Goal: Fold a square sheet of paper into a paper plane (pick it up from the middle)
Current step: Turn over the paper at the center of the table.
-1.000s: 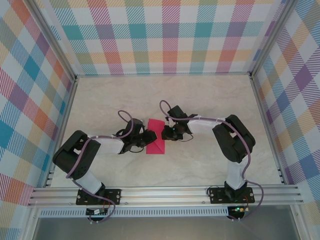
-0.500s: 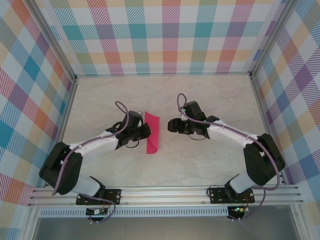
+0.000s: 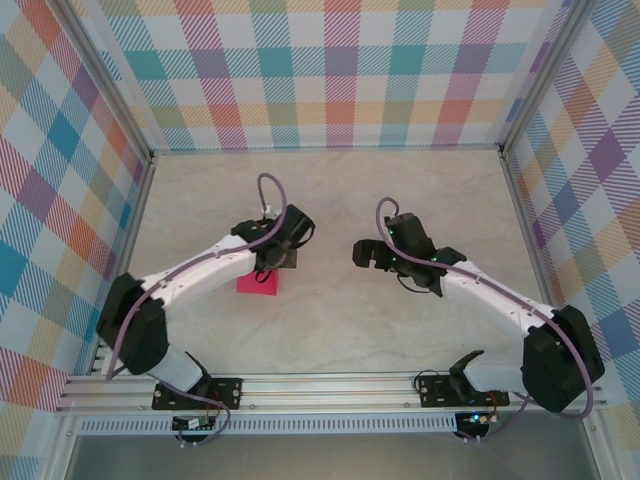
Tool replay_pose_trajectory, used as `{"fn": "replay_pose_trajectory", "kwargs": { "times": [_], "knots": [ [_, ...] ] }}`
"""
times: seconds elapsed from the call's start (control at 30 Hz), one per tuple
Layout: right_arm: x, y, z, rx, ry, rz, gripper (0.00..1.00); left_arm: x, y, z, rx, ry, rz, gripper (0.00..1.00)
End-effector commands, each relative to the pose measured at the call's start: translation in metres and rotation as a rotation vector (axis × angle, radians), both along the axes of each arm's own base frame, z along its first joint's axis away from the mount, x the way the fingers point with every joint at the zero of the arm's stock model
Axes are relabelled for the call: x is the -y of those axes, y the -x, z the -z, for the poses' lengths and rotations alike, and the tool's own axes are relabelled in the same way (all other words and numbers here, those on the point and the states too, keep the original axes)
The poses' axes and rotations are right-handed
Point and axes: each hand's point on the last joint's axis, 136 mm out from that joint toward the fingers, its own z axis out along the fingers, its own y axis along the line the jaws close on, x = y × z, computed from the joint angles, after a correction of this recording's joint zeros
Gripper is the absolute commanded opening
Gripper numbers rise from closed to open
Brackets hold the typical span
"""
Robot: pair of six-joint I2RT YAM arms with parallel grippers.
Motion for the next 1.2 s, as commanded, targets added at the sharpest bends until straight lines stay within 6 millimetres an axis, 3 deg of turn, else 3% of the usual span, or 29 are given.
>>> {"fn": "replay_pose_trajectory", "kwargs": {
  "times": [0.0,0.23,0.37,0.5,0.6,0.73,0.9,1.03,1.17],
  "knots": [
    [0.020,0.001,-0.001,0.024,0.039,0.070,1.00,-0.007,0.004,0.011,-0.014,-0.226,-0.011,0.07],
    [0.040,0.007,0.002,0.005,0.042,0.160,1.00,0.052,-0.001,0.062,-0.072,-0.337,0.057,0.08],
    [0.054,0.010,0.004,-0.017,0.042,0.232,1.00,0.086,0.002,0.084,-0.117,-0.276,0.082,0.13],
    [0.063,0.012,0.007,-0.035,0.015,0.284,1.00,0.104,0.004,0.095,-0.146,-0.187,0.072,0.22],
    [0.065,0.013,0.007,-0.041,-0.009,0.301,1.00,0.110,0.002,0.089,-0.142,-0.152,0.073,0.32],
    [0.066,0.014,0.007,-0.049,-0.031,0.301,1.00,0.115,0.002,0.078,-0.154,-0.065,0.069,0.37],
    [0.061,0.014,0.012,-0.079,-0.039,0.280,1.00,0.119,0.005,0.044,-0.132,0.076,0.083,0.42],
    [0.052,0.010,0.015,-0.101,-0.050,0.244,1.00,0.107,0.008,0.011,-0.098,0.166,0.082,0.46],
    [0.024,0.007,0.015,-0.124,-0.117,0.113,1.00,0.085,0.007,-0.012,-0.063,0.276,0.050,0.51]
  ]
}}
